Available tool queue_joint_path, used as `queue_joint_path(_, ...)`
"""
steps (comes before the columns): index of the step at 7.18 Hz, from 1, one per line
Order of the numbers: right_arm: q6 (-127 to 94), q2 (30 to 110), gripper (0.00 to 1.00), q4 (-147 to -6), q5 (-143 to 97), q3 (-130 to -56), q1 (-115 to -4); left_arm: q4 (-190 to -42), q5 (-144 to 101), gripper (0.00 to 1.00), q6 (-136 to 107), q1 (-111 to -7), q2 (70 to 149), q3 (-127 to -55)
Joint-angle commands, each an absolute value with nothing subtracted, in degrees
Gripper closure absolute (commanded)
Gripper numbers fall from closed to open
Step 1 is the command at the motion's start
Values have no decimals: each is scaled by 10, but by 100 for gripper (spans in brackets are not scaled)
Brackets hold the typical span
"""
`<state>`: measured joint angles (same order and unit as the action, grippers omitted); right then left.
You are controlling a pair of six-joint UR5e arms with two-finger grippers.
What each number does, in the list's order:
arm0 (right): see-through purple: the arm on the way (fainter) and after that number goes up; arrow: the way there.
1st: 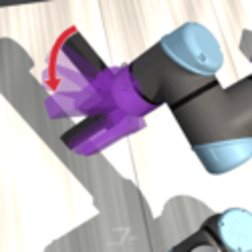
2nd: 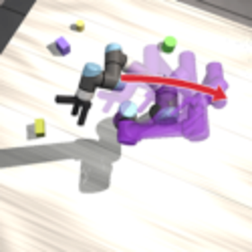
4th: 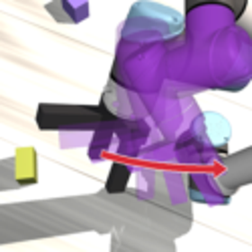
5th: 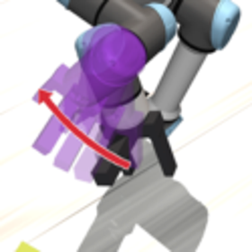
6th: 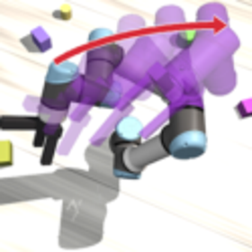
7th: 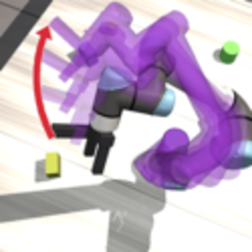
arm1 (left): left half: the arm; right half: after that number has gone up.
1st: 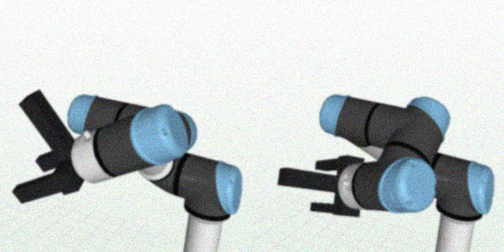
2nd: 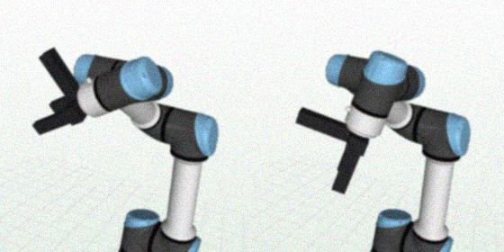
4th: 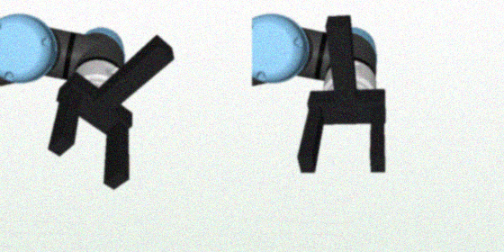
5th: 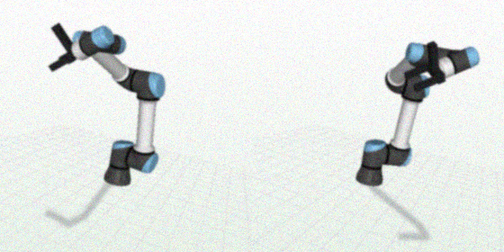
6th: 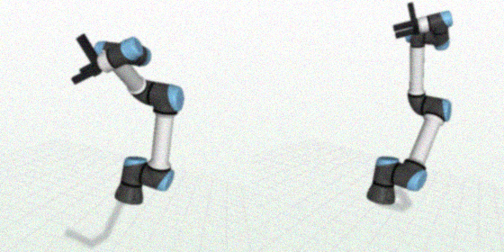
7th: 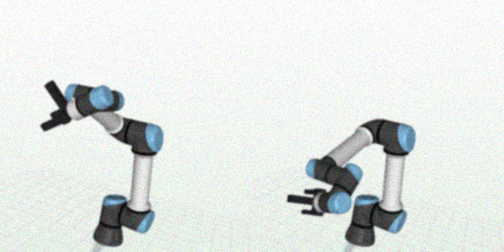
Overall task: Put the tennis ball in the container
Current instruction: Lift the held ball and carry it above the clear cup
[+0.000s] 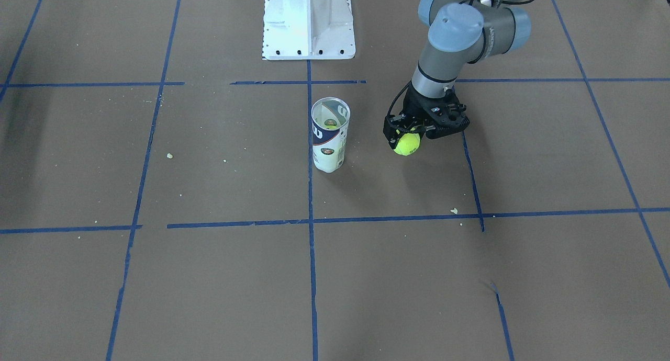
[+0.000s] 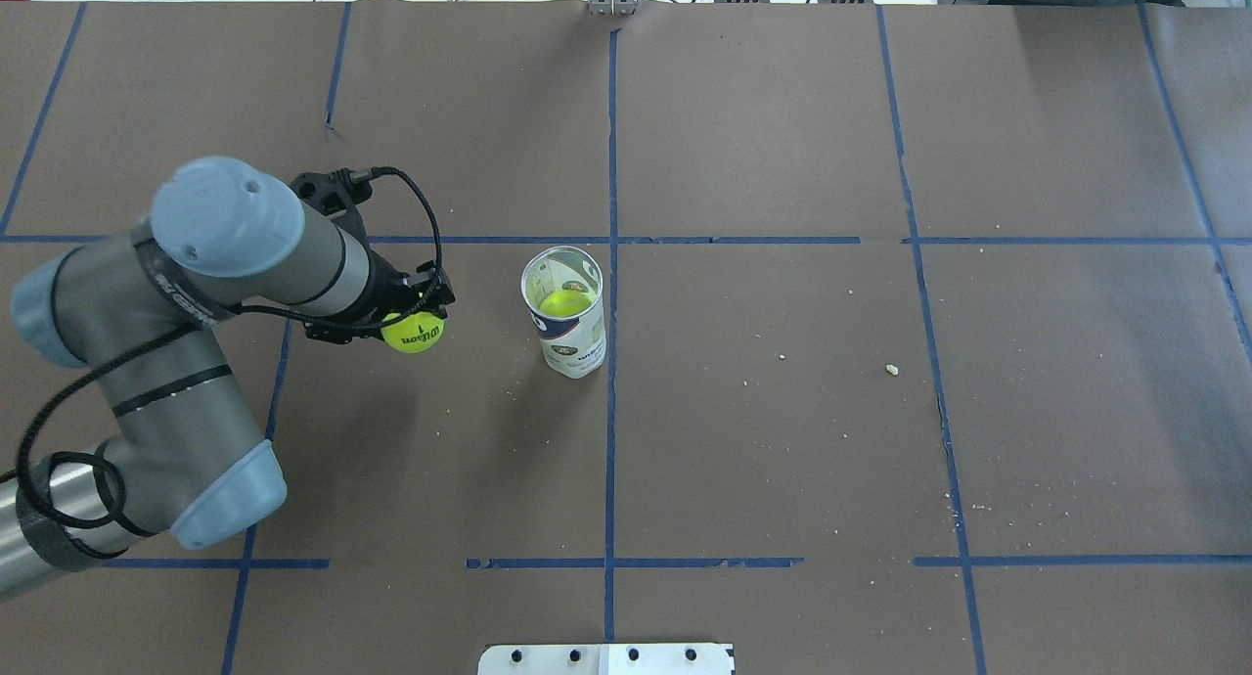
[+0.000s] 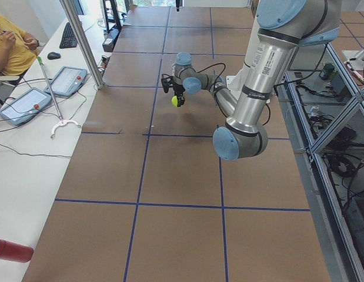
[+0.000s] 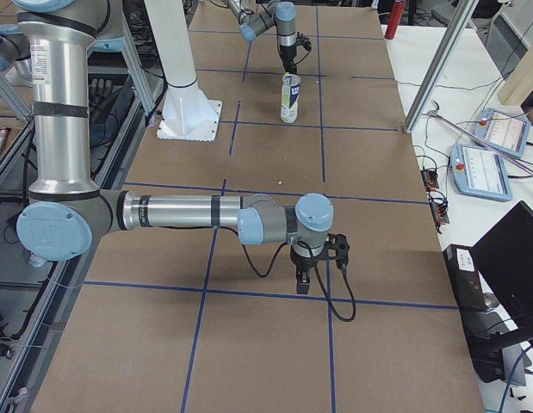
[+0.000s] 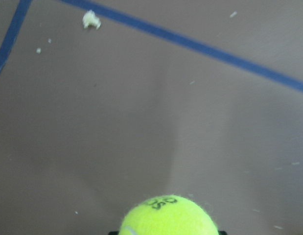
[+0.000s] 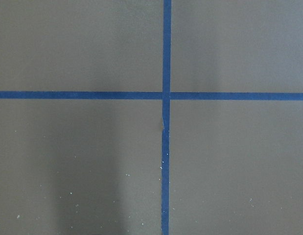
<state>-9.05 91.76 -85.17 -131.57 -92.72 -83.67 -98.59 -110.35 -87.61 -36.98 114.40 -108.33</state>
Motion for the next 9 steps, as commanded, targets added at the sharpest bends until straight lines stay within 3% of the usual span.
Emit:
queue_joint_path(1,-91,918,0,-852,-1316,-927,-837,-962,-1177,100,-974,-421,1193,-1154)
queue_joint_path(3,-91,918,0,-852,-1316,-927,-837,-965,-1179,100,-1081,-413,1260,-1147)
queue_joint_path(5,-91,918,0,-852,-1316,-927,-837,-962,-1178,100,-1091,-397,1306,-1086)
queue_joint_path(8,-91,918,0,-852,-1316,-927,-837,-964,-1173,100,-1090,-379,1310,-1071)
queue_joint_path(9,-91,918,0,-852,-1316,-927,-837,-964,-1173,91,-1089,-379,1310,-1071)
